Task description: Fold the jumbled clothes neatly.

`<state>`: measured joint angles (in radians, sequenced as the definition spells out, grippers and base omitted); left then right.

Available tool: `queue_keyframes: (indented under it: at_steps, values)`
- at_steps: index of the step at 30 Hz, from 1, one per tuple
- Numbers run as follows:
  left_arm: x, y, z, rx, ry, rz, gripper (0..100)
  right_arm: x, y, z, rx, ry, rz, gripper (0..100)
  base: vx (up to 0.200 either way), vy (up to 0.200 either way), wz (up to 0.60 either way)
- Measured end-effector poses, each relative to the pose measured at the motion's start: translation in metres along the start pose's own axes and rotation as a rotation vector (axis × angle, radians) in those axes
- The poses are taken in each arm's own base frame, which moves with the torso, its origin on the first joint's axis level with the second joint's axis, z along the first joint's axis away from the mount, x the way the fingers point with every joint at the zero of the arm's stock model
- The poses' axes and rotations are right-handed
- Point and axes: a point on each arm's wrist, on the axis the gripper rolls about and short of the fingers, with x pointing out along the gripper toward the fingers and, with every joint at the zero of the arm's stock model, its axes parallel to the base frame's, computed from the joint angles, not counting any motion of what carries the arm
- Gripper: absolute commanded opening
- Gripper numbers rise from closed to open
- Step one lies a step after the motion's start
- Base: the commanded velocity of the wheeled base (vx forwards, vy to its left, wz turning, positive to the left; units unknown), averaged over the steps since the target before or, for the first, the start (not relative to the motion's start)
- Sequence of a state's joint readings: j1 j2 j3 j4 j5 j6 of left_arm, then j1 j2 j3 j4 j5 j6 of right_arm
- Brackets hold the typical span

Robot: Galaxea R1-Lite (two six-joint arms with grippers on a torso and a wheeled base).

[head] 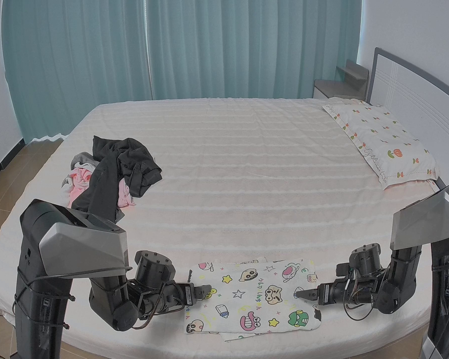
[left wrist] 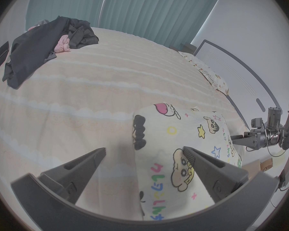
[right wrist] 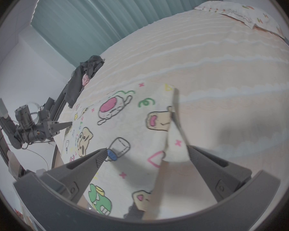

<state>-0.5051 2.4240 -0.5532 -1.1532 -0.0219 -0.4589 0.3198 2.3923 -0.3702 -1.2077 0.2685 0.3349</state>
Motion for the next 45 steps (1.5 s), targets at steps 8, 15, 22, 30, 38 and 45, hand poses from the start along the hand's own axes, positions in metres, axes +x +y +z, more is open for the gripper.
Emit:
queue_keyframes:
  at_steps: [8, 15, 22, 30, 38, 45]
  values:
    - [0.009, -0.008, -0.001, 0.018, 0.006, -0.04, 100, 0.007, 0.022, -0.011, -0.069, 0.036, 0.049, 100, 0.0, 0.0, 0.0]
    - [0.012, -0.015, -0.004, 0.031, 0.019, -0.078, 100, 0.01, 0.027, -0.013, -0.07, 0.043, 0.064, 100, 0.0, 0.0, 0.0]
    - [0.012, -0.019, -0.006, 0.038, 0.023, -0.088, 0, 0.01, 0.028, -0.013, -0.067, 0.041, 0.066, 0, 0.0, 0.0, 0.0]
    - [0.01, -0.021, -0.008, 0.045, 0.025, -0.092, 0, 0.011, 0.029, -0.01, -0.063, -0.002, 0.081, 0, 0.0, 0.0, 0.0]
    - [0.003, -0.026, -0.005, 0.052, 0.02, -0.101, 0, 0.01, 0.029, -0.01, -0.03, -0.013, 0.085, 0, 0.0, 0.0, 0.0]
    - [-0.01, -0.031, 0.004, 0.047, 0.013, -0.107, 0, 0.01, 0.029, -0.009, -0.017, -0.017, 0.086, 0, 0.0, 0.0, 0.0]
